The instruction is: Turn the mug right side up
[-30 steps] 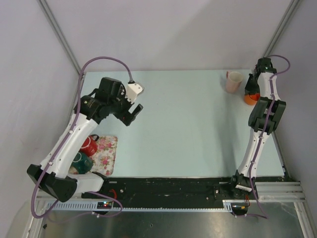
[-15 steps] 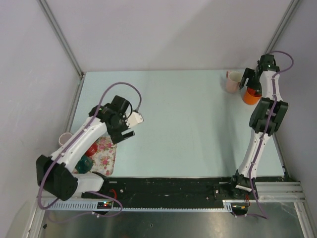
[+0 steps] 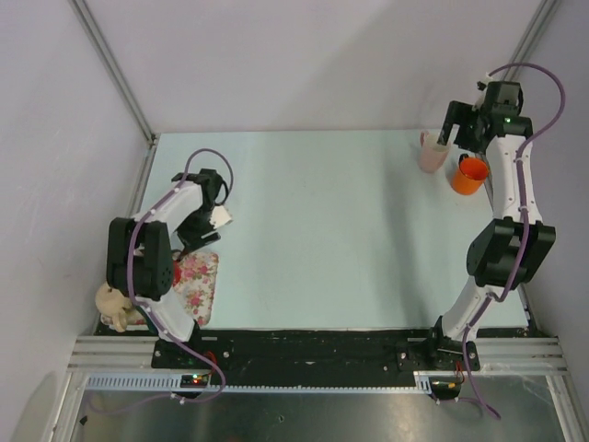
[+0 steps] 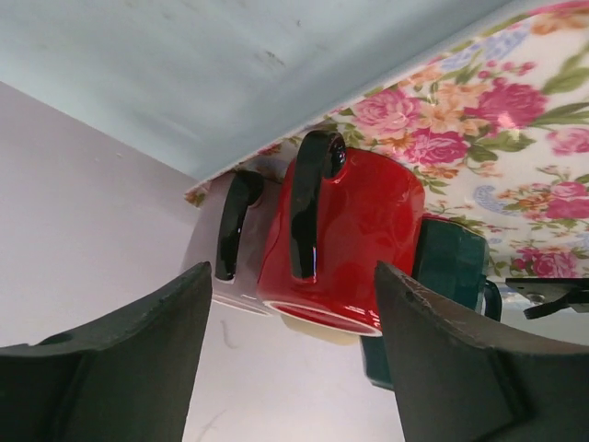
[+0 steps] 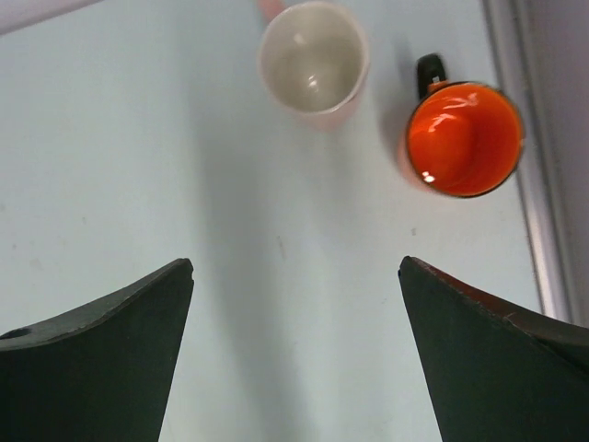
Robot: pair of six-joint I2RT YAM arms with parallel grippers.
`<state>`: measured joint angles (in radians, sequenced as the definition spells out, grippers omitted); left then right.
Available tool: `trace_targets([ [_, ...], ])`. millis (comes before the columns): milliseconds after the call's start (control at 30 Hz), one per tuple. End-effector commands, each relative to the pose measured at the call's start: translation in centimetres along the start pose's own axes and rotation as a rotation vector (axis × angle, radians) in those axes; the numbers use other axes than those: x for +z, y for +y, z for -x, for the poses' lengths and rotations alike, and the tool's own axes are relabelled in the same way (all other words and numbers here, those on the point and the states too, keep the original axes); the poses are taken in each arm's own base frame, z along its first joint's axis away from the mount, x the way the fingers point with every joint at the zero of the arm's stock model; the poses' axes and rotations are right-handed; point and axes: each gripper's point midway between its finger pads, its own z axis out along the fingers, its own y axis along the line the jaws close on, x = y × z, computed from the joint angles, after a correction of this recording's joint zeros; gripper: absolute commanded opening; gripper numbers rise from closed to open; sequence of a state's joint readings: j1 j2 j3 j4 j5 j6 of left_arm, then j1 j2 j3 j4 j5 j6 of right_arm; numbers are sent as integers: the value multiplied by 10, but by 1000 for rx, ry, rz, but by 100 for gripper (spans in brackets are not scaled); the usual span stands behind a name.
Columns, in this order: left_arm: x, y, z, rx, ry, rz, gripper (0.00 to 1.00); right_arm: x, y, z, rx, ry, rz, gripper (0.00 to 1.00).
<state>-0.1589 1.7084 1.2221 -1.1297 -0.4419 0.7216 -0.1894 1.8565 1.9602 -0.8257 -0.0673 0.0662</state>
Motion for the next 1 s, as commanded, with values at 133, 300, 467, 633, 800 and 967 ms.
trace_targets([
  [133,22,-6,-17,-104,87,-106,61,-4,13,-25,-43,7,56,99],
  [300,37,-24,-23,-98,121,-181,53,-1,9,-35,-63,35,45,99],
  [467,41,-32,-9,-131,80,-252,29,-3,14,-35,-75,35,60,99],
  [633,34,-34,-10,-141,58,-259,1,-16,26,-34,-95,22,78,99],
  [800,-16,-25,7,-220,-144,-272,0,-45,61,-37,-137,-9,174,99],
  [967,-105,-18,45,-271,-493,-291,0,-100,165,-54,-265,-121,552,99],
])
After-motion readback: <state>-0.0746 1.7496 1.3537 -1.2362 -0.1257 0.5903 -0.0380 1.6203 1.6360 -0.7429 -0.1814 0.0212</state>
